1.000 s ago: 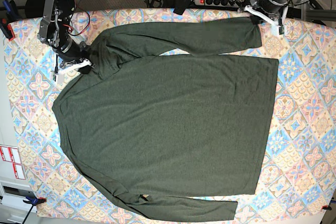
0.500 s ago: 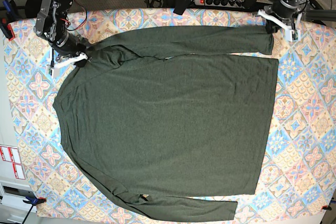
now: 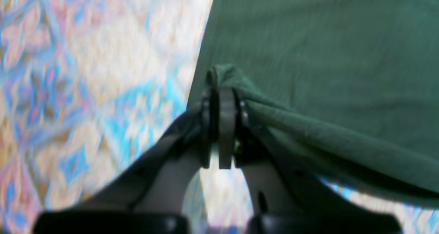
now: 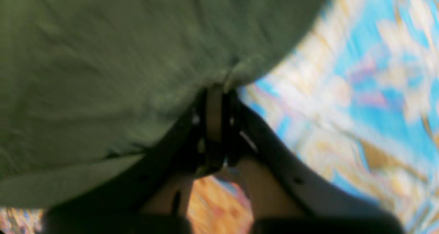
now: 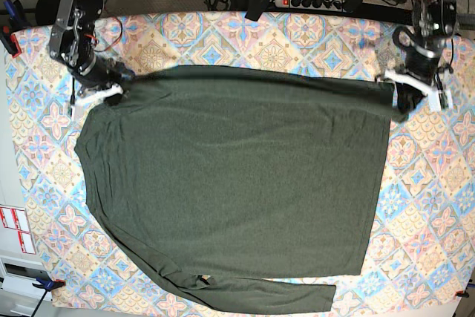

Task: Fold the T-shirt properly
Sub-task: 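Lift the shoulders and pull them toward the hem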

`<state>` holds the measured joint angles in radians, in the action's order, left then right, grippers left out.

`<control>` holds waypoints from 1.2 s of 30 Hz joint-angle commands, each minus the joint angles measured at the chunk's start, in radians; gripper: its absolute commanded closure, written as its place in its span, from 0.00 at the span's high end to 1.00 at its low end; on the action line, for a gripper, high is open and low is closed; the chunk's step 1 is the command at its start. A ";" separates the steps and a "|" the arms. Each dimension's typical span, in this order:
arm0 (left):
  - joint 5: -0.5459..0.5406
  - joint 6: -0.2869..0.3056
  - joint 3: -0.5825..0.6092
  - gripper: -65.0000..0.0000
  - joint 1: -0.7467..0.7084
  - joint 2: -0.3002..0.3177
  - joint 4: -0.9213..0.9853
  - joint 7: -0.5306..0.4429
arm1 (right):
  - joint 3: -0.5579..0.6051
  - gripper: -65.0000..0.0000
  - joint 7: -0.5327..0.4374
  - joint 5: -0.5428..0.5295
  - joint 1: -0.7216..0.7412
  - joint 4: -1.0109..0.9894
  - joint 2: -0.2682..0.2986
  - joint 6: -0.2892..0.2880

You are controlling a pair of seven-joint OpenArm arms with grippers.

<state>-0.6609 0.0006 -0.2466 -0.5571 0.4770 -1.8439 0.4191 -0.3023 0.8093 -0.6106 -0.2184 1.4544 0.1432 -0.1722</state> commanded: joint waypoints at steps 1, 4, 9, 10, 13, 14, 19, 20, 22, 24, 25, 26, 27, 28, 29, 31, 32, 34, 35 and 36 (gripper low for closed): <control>0.003 -0.001 -0.007 0.00 0.013 0.013 -0.010 -0.022 | -0.005 0.00 -0.015 -0.010 0.010 0.016 0.012 -0.003; 0.002 -0.001 0.013 0.00 0.073 0.012 0.029 -0.022 | -0.004 0.00 -0.015 -0.010 0.029 0.016 0.009 -0.003; 0.005 -0.003 0.069 0.00 0.168 0.012 0.160 -0.007 | -0.004 0.00 -0.014 -0.010 0.055 0.015 -0.021 -0.003; 0.002 -0.003 0.080 0.00 0.180 0.012 0.181 0.014 | -0.004 0.00 -0.012 -0.010 0.058 0.013 -0.024 -0.003; 0.002 -0.003 0.111 0.00 0.239 0.010 0.249 0.116 | -0.001 0.00 -0.014 -0.010 0.060 0.012 -0.038 -0.003; 0.000 -0.003 0.114 0.00 0.254 0.010 0.267 0.146 | 0.001 0.00 -0.014 -0.010 0.060 0.012 -0.038 -0.003; 0.000 -0.003 0.112 0.01 0.276 -0.014 0.296 0.258 | 0.002 0.00 -0.014 -0.010 0.060 0.012 -0.038 -0.003; 0.000 -0.003 0.112 0.06 0.274 -0.014 0.296 0.274 | 0.002 0.00 -0.014 -0.010 0.060 0.012 -0.038 -0.003; 0.002 -0.003 0.112 0.18 0.271 -0.014 0.296 0.292 | 0.002 0.00 -0.014 -0.010 0.060 0.012 -0.038 -0.003; 0.000 -0.003 0.111 0.33 0.268 -0.014 0.296 0.301 | 0.002 0.00 -0.014 -0.010 0.060 0.012 -0.038 -0.003; 0.000 -0.003 0.111 0.40 0.268 -0.013 0.296 0.311 | 0.002 0.00 -0.014 -0.010 0.060 0.012 -0.038 -0.003; 0.000 -0.003 0.111 0.48 0.268 -0.013 0.296 0.321 | 0.002 0.00 -0.014 -0.010 0.060 0.012 -0.038 -0.003; -0.001 -0.003 0.111 0.54 0.266 -0.011 0.296 0.330 | 0.002 0.00 -0.014 -0.010 0.058 0.012 -0.038 -0.003; -0.001 -0.003 0.109 0.60 0.257 -0.011 0.296 0.338 | 0.002 0.00 -0.014 -0.010 0.057 0.013 -0.038 -0.003; -0.001 -0.003 0.108 0.65 0.242 -0.011 0.296 0.337 | 0.002 0.00 -0.014 -0.010 0.055 0.015 -0.038 -0.003; -0.001 -0.003 0.108 0.71 0.228 -0.010 0.296 0.332 | 0.002 0.00 -0.014 -0.010 0.053 0.015 -0.038 -0.003; -0.001 -0.003 0.108 0.72 0.223 -0.010 0.296 0.332 | 0.001 0.00 -0.014 -0.010 0.053 0.015 -0.038 -0.003; -0.001 -0.003 0.108 0.73 0.219 -0.010 0.303 0.332 | -0.001 0.00 -0.014 -0.010 0.053 0.015 -0.038 -0.003; 0.000 -0.003 0.108 0.73 0.219 -0.010 0.306 0.332 | -0.001 0.00 -0.014 -0.010 0.053 0.015 -0.038 -0.003; 0.000 -0.003 0.108 0.73 0.219 -0.011 0.310 0.332 | 0.001 0.00 -0.014 -0.010 0.053 0.015 -0.038 -0.003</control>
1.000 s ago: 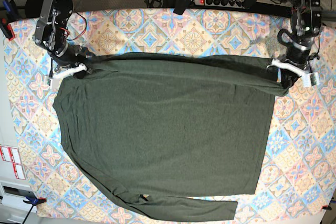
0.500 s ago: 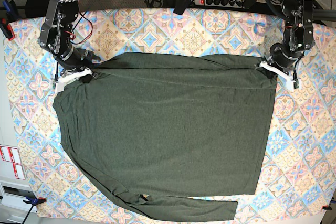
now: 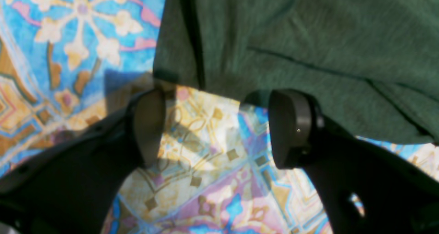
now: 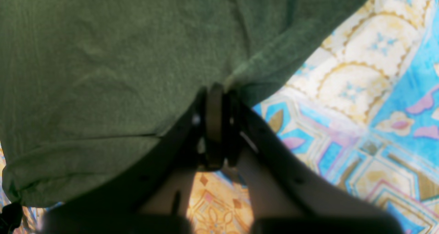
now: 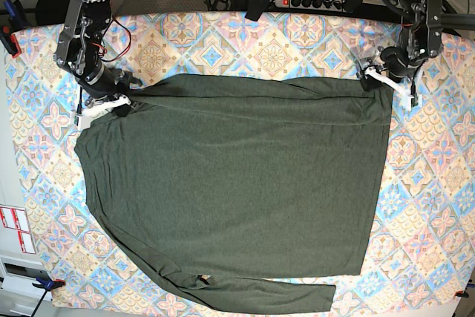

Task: Fold the T-shirt properly
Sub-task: 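Lift the shoulders and pull them toward the hem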

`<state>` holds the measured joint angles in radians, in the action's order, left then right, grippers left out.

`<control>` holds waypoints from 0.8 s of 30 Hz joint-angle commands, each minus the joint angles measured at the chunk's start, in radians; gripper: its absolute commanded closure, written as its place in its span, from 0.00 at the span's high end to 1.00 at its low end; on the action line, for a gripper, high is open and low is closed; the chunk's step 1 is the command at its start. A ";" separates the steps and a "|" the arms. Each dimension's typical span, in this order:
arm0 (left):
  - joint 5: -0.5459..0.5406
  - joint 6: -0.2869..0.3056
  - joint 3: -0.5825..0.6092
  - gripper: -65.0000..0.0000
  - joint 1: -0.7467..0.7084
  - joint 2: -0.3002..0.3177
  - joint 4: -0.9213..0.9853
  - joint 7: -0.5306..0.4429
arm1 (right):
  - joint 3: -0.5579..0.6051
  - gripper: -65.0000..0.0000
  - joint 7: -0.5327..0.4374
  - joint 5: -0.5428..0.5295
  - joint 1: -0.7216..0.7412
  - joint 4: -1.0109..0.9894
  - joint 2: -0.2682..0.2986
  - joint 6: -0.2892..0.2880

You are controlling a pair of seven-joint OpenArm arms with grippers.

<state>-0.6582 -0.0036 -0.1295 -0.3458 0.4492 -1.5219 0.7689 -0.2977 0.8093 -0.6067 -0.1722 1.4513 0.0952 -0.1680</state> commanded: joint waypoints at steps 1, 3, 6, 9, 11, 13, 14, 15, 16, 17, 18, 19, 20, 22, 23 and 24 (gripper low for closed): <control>-0.002 0.001 -0.009 0.73 0.011 0.016 -0.007 -0.018 | -0.004 0.00 -0.014 -0.014 0.007 0.018 0.010 -0.008; -0.001 0.001 -0.009 0.73 0.024 0.015 0.011 -0.019 | -0.002 0.00 -0.014 -0.014 0.007 0.018 0.010 -0.008; 0.001 0.001 -0.009 0.73 0.043 0.012 0.034 -0.019 | -0.002 0.00 -0.014 -0.014 0.006 0.018 0.010 -0.008; 0.001 0.001 -0.009 0.73 0.046 0.012 0.065 -0.025 | -0.002 0.00 -0.014 -0.014 0.006 0.019 0.010 -0.008; 0.002 0.001 -0.003 0.73 0.049 0.010 0.076 -0.061 | -0.002 0.00 -0.014 -0.014 0.006 0.019 0.010 -0.008; 0.001 0.001 -0.003 0.72 0.049 0.009 0.082 -0.078 | -0.002 0.00 -0.014 -0.014 0.006 0.019 0.010 -0.008; -0.001 0.001 -0.003 0.72 0.050 0.000 0.085 -0.079 | -0.002 0.00 -0.014 -0.014 0.006 0.019 0.010 -0.008; 0.002 0.001 -0.003 0.72 0.052 -0.011 0.085 -0.079 | -0.002 0.00 -0.014 -0.014 0.006 0.019 0.010 -0.008; 0.002 0.001 -0.003 0.72 0.052 -0.019 0.085 -0.079 | -0.002 0.00 -0.014 -0.014 0.006 0.019 0.010 -0.008; 0.002 0.001 -0.003 0.72 0.052 -0.025 0.085 -0.079 | -0.002 0.00 -0.014 -0.014 0.006 0.019 0.010 -0.008; 0.001 0.001 -0.003 0.71 0.054 -0.026 0.085 -0.079 | -0.002 0.00 -0.014 -0.014 0.006 0.019 0.010 -0.008; -0.001 0.001 -0.002 0.68 0.061 -0.033 0.085 -0.078 | -0.002 0.00 -0.014 -0.014 0.006 0.019 0.010 -0.008; -0.001 0.001 0.004 0.62 0.069 -0.049 0.085 -0.076 | -0.002 0.00 -0.014 -0.014 0.007 0.019 0.010 -0.008; 0.002 0.001 0.011 0.47 0.072 -0.057 0.085 -0.076 | -0.002 0.00 -0.014 -0.014 0.007 0.019 0.010 -0.008; 0.001 0.001 0.011 0.37 0.073 -0.060 0.085 -0.076 | -0.002 0.00 -0.014 -0.014 0.007 0.019 0.010 -0.008; -0.001 0.001 0.011 0.27 0.081 -0.062 0.085 -0.076 | -0.002 0.00 -0.014 -0.014 0.007 0.019 0.010 -0.008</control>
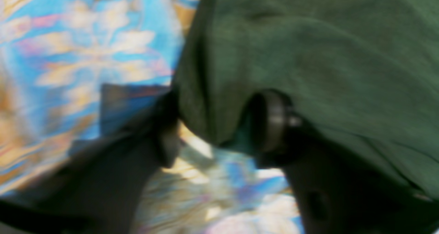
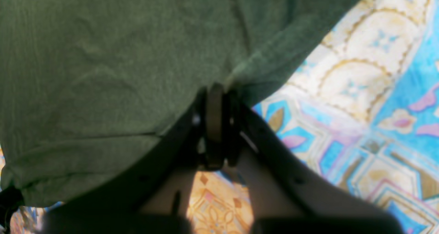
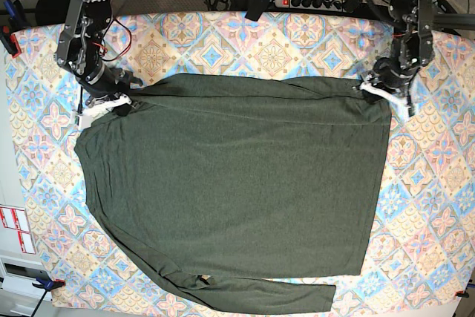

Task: Fold the T-shirt properly
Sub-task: 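Lift the shoulders and pull them toward the hem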

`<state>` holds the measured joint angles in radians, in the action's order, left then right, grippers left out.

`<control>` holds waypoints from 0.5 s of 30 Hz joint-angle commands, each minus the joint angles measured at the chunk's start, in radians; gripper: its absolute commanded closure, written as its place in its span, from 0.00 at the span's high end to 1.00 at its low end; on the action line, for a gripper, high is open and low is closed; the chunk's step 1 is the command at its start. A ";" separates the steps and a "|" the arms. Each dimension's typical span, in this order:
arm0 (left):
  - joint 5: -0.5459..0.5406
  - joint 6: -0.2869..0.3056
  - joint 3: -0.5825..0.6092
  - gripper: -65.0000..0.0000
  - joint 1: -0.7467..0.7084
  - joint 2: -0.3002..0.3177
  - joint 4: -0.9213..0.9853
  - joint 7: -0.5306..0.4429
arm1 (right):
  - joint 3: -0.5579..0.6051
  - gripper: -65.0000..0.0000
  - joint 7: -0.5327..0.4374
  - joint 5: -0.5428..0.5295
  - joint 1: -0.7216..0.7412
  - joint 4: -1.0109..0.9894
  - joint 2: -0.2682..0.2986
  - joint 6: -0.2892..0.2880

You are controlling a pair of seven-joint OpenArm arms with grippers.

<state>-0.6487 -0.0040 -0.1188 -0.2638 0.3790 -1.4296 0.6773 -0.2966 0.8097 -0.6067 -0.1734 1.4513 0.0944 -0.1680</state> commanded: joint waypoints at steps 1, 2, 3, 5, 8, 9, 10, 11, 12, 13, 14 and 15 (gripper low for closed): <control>-0.010 0.002 0.001 0.19 0.004 0.008 -0.007 0.015 | -0.003 0.00 -0.014 -0.014 0.008 0.019 0.011 -0.008; -0.010 0.002 0.001 0.13 0.007 0.008 -0.007 0.015 | -0.003 0.00 -0.014 -0.014 0.007 0.019 0.011 -0.008; -0.012 0.002 0.001 0.06 0.007 0.008 -0.007 0.015 | -0.003 0.00 -0.014 -0.014 0.007 0.019 0.011 -0.008; -0.012 0.002 -0.002 0.00 0.008 0.008 -0.007 0.015 | -0.003 0.00 -0.014 -0.014 0.007 0.019 0.011 -0.008; -0.013 0.002 -0.005 0.00 -0.004 0.013 -0.021 0.015 | -0.003 0.00 -0.013 -0.014 0.007 0.019 0.011 -0.008; -0.013 0.002 -0.005 0.00 -0.019 0.018 -0.033 0.012 | -0.005 0.00 -0.011 -0.014 0.007 0.019 0.011 -0.008; -0.013 0.002 -0.006 0.00 -0.036 0.030 -0.055 0.011 | -0.006 0.00 -0.011 -0.014 0.007 0.021 0.011 -0.008; -0.013 0.002 -0.009 0.00 -0.053 0.035 -0.073 0.011 | -0.006 0.00 -0.011 -0.014 0.007 0.021 0.011 -0.008; -0.013 0.002 -0.020 0.00 -0.073 0.036 -0.098 0.011 | -0.008 0.00 -0.011 -0.014 0.005 0.021 0.011 -0.008; -0.013 0.002 -0.037 0.00 -0.090 0.036 -0.119 0.011 | -0.008 0.00 -0.011 -0.014 0.005 0.021 0.011 -0.008; -0.013 0.002 -0.057 0.00 -0.108 0.036 -0.139 0.011 | -0.008 0.00 -0.011 -0.014 0.005 0.021 0.009 -0.008; -0.013 0.003 -0.075 0.00 -0.124 0.036 -0.153 0.011 | -0.008 0.00 -0.013 -0.014 0.002 0.022 0.009 -0.008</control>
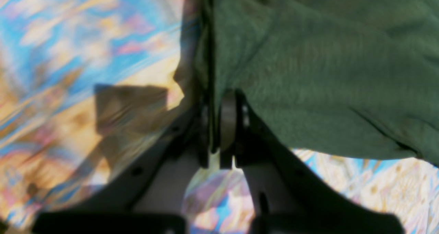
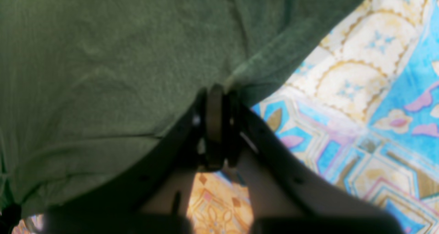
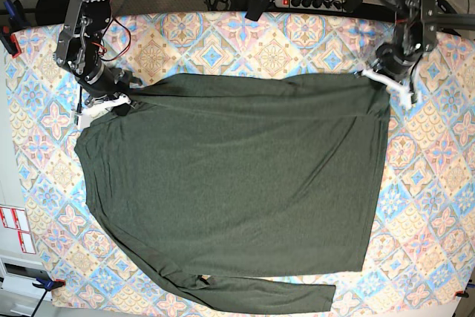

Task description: Fold the T-shirt properly

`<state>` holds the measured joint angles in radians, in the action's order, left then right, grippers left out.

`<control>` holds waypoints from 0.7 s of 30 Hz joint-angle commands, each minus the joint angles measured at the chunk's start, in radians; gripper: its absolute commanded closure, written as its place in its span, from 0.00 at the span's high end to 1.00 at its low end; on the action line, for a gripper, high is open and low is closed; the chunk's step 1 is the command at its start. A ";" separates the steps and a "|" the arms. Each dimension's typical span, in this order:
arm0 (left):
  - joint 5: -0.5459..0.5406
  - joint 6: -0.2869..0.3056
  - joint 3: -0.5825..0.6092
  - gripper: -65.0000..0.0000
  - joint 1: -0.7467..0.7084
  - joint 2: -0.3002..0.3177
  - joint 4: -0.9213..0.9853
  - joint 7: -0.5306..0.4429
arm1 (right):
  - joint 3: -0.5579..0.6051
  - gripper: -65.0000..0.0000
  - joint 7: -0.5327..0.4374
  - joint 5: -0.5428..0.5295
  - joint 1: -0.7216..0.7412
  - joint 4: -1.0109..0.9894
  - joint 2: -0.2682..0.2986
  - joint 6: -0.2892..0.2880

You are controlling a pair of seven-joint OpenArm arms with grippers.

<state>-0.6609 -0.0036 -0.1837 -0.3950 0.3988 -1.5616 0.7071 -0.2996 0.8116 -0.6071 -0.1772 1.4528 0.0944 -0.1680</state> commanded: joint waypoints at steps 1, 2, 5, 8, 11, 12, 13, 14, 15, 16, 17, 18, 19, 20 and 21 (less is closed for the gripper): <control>-0.001 0.003 -0.026 0.00 -0.003 0.016 -0.035 -0.019 | -0.006 0.00 -0.018 -0.014 -0.006 0.021 0.009 -0.008; -0.001 0.003 -0.046 0.00 -0.012 0.018 -0.049 -0.019 | -0.008 0.00 -0.019 -0.014 -0.022 0.021 0.009 -0.008; -0.001 0.003 -0.093 0.00 -0.012 0.018 -0.079 -0.019 | -0.008 0.00 -0.039 -0.014 -0.035 0.042 0.012 -0.008; -0.001 0.003 -0.130 0.00 -0.011 0.018 -0.109 -0.019 | -0.008 0.00 -0.050 -0.014 -0.038 0.084 0.012 -0.008; -0.001 0.003 -0.139 0.00 0.014 0.016 -0.147 -0.017 | -0.008 0.00 -0.047 -0.014 -0.037 0.131 0.012 -0.008; -0.001 0.003 -0.141 0.00 0.026 0.013 -0.150 -0.016 | -0.008 0.00 -0.047 -0.014 -0.034 0.141 0.012 -0.008; -0.001 0.003 -0.141 0.00 0.038 0.013 -0.150 -0.016 | -0.008 0.00 -0.047 -0.014 -0.031 0.144 0.012 -0.008; -0.001 0.003 -0.141 0.00 0.055 0.012 -0.150 -0.016 | -0.008 0.00 -0.048 -0.014 -0.029 0.145 0.012 -0.008; -0.001 0.003 -0.141 0.00 0.071 0.010 -0.150 -0.016 | -0.008 0.00 -0.051 -0.014 -0.029 0.142 0.012 -0.008; -0.001 0.003 -0.141 0.00 0.084 0.010 -0.150 -0.016 | -0.008 0.00 -0.053 -0.014 -0.025 0.139 0.012 -0.008; -0.001 0.003 -0.141 0.00 0.097 0.007 -0.148 -0.016 | -0.008 0.00 -0.053 -0.014 -0.009 0.139 0.012 -0.008; 0.000 0.003 -0.141 0.00 0.115 -0.004 -0.147 -0.014 | -0.008 0.00 -0.053 -0.014 0.012 0.138 0.012 -0.008; 0.003 0.003 -0.141 0.00 0.138 -0.010 -0.145 -0.014 | -0.008 0.00 -0.053 -0.014 0.032 0.134 0.012 -0.008; 0.003 0.003 -0.138 0.00 0.152 -0.011 -0.141 -0.013 | -0.008 0.00 -0.053 -0.014 0.044 0.127 0.012 -0.008; 0.000 0.003 -0.135 0.00 0.164 -0.011 -0.130 -0.013 | -0.008 0.00 -0.053 -0.014 0.057 0.118 0.012 -0.008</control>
<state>-0.6605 0.0006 -0.3111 -0.2405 0.3679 -1.6768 0.7174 -0.3023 0.7750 -0.6125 -0.1268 1.5581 0.0952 -0.1738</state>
